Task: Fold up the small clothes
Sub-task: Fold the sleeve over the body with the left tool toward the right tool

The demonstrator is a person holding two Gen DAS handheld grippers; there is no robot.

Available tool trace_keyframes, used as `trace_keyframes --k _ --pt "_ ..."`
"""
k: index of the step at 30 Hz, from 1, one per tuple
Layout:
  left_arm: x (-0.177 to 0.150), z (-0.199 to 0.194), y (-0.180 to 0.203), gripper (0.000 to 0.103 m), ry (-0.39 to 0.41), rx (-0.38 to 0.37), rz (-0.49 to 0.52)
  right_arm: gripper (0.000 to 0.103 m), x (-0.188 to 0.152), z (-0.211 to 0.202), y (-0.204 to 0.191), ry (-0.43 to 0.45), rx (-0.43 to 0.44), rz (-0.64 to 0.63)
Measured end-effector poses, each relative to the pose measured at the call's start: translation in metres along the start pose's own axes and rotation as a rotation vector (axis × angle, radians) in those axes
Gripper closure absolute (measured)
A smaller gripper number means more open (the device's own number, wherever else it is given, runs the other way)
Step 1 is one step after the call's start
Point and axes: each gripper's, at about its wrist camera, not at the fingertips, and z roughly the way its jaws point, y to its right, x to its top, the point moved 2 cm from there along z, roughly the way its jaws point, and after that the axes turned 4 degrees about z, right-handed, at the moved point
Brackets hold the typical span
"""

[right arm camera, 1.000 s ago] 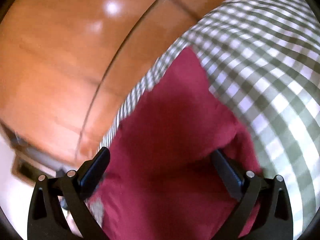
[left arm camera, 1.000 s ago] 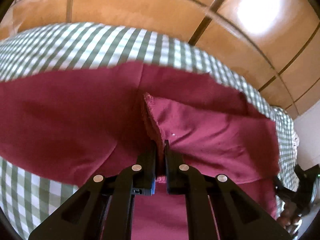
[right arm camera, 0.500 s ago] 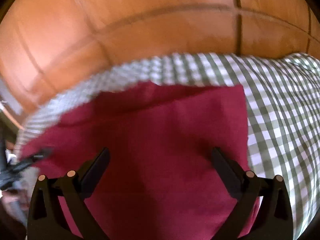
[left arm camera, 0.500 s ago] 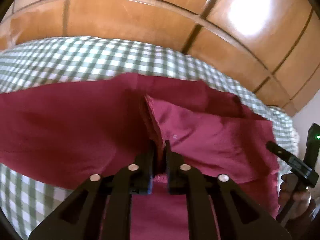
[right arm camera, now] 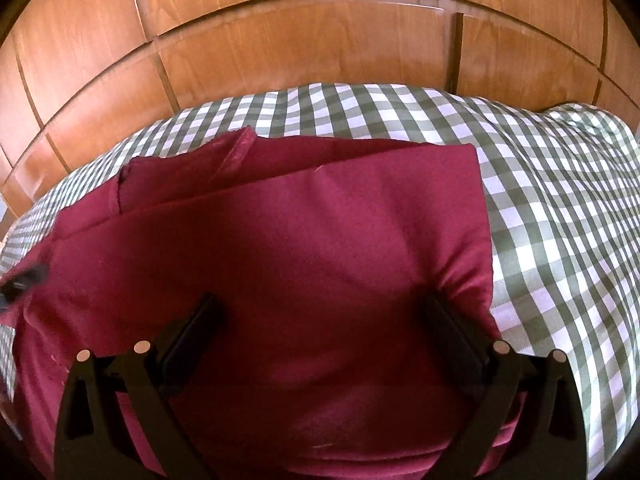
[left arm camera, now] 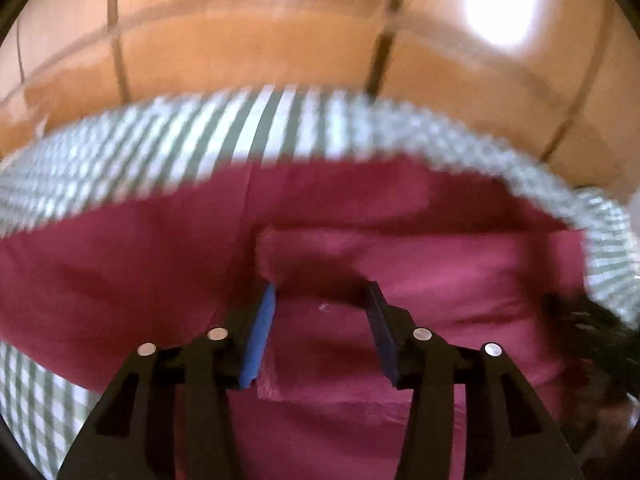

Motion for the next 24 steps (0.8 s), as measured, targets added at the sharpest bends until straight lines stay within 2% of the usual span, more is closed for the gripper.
trace_keyframes --k 2,4,5,10,12,13,14,16,20,22,24 --pt "-0.004 0.005 -0.001 0.055 0.053 0.01 0.028 0.002 0.0 0.002 -0.002 0.002 -0.007 -0.005" --pt "-0.004 0.002 0.001 0.055 0.057 0.021 0.041 0.002 -0.001 0.004 -0.002 0.004 -0.004 -0.003" --pt "-0.005 0.001 -0.001 0.049 0.047 0.021 0.032 0.002 -0.001 0.004 -0.002 0.004 -0.004 -0.003" --pt "-0.019 -0.026 -0.023 0.035 0.043 -0.029 -0.057 0.002 -0.001 0.003 -0.005 0.003 -0.022 -0.016" --pt "-0.03 -0.044 -0.033 0.022 0.055 -0.015 -0.092 0.002 0.0 0.001 -0.008 0.0 -0.042 -0.026" --pt "-0.036 -0.052 -0.041 0.022 0.064 -0.017 -0.119 0.002 0.0 -0.001 -0.011 -0.002 -0.065 -0.037" --pt "-0.043 -0.061 -0.054 0.022 0.069 -0.039 -0.165 0.002 0.0 -0.004 -0.015 -0.002 -0.097 -0.039" --pt "-0.056 -0.076 -0.076 0.022 0.084 -0.051 -0.231 0.002 -0.004 -0.016 -0.022 0.004 -0.104 -0.039" --pt "-0.084 -0.102 -0.139 0.022 0.119 -0.025 -0.351 0.002 -0.026 -0.045 -0.048 0.015 -0.01 -0.073" --pt "-0.096 -0.109 -0.172 0.022 0.123 -0.057 -0.44 0.002 -0.045 -0.06 -0.067 0.012 0.028 -0.13" --pt "-0.109 -0.117 -0.214 0.022 0.125 -0.043 -0.563 0.002 -0.062 -0.066 -0.08 -0.004 0.064 -0.159"
